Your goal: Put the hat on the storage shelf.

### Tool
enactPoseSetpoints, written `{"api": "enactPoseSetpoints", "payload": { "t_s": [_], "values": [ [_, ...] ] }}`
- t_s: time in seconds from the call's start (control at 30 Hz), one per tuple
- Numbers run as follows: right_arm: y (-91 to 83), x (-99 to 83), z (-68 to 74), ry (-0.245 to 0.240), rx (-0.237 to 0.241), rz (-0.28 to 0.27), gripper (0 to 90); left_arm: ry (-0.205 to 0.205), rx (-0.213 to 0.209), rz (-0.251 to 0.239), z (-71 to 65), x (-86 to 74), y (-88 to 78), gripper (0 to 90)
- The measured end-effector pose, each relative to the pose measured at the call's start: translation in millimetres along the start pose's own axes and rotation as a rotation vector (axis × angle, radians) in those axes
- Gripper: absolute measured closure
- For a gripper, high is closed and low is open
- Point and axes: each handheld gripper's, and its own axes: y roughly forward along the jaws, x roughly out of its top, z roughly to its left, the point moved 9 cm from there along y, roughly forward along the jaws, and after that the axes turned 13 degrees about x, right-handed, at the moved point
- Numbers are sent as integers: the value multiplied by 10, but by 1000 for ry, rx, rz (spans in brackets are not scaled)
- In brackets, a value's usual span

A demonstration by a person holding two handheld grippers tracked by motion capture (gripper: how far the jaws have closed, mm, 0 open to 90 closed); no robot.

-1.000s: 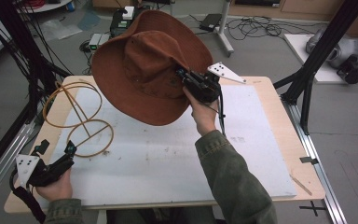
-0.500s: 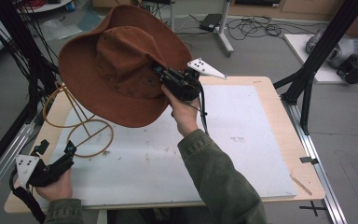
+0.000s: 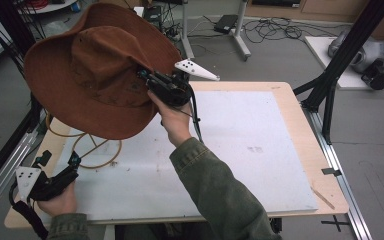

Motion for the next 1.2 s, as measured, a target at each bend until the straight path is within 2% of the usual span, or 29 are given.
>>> {"api": "enactPoseSetpoints", "payload": {
  "t_s": [0.2,0.3,0.33,0.53,1.07,1.2],
  "values": [
    [156,-66,75,-1,23,8,882,-1,-2,1,2,1,-7,153],
    [245,-139,111,4,36,20,882,-2,-3,3,3,0,-11,153],
    [314,-202,147,9,53,33,882,-2,-3,3,4,0,-12,153],
    [478,-345,234,-4,84,57,881,-6,1,0,23,1,-16,153],
    [706,-610,354,-10,136,99,876,-6,7,5,73,-6,-39,153],
    [746,-754,333,11,149,104,876,-6,7,8,77,-12,-38,153]
  ]
}}
